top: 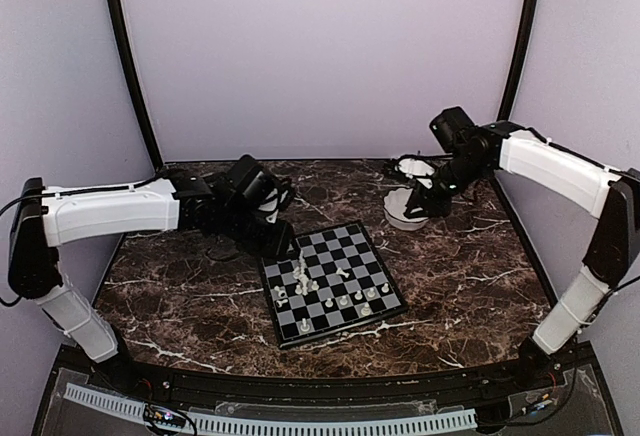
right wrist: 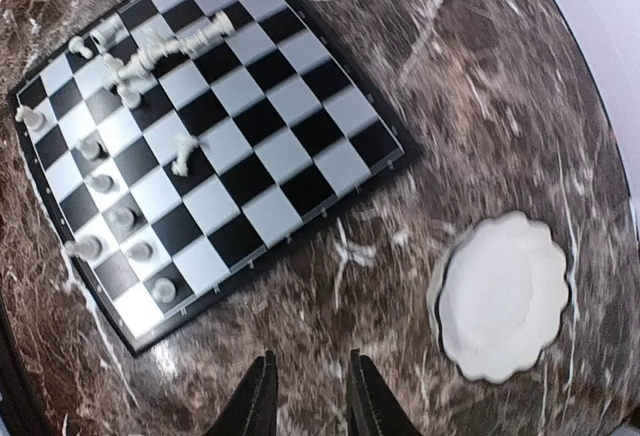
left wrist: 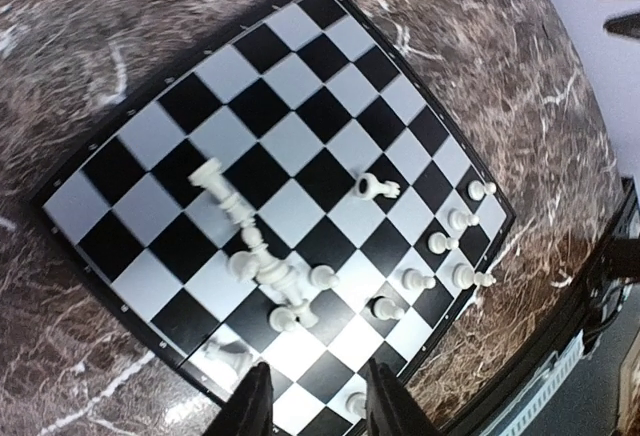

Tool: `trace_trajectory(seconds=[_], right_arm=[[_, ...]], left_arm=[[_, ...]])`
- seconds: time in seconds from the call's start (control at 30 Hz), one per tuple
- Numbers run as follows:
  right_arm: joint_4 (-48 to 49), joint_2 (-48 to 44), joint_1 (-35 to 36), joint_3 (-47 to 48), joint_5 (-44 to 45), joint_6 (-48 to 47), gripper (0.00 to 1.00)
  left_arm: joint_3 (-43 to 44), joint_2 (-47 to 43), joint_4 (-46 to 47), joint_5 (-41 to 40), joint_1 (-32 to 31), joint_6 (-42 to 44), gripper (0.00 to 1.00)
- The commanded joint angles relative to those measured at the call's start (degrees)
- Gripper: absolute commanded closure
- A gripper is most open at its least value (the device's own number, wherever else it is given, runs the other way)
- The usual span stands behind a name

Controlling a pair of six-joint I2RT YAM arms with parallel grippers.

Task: Set up the chess pieces on the board
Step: Pick up the pawn from the chessboard.

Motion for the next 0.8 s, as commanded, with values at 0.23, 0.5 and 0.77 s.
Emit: trace_trajectory(seconds=[0.23,0.5,0.77], right_arm=[[7.33,-13.74,-11.56,-18.17,-3.9,9.67,0.72],[6.97,-13.71,-12.47,-18.66,-5.54,9.58,0.71],[5.68,-12.28,-12.48,-17.88,-6.16,8.8,0.71]], left_arm=[[21.25,20.3,-16.25,-1.25,-5.43,12.09,0.71],[23.66,24.87,-18.81,-1.19,-5.44,9.31,0.69],[27.93,29.15,-20.89,-3.09,-5.2,6.9,0.67]])
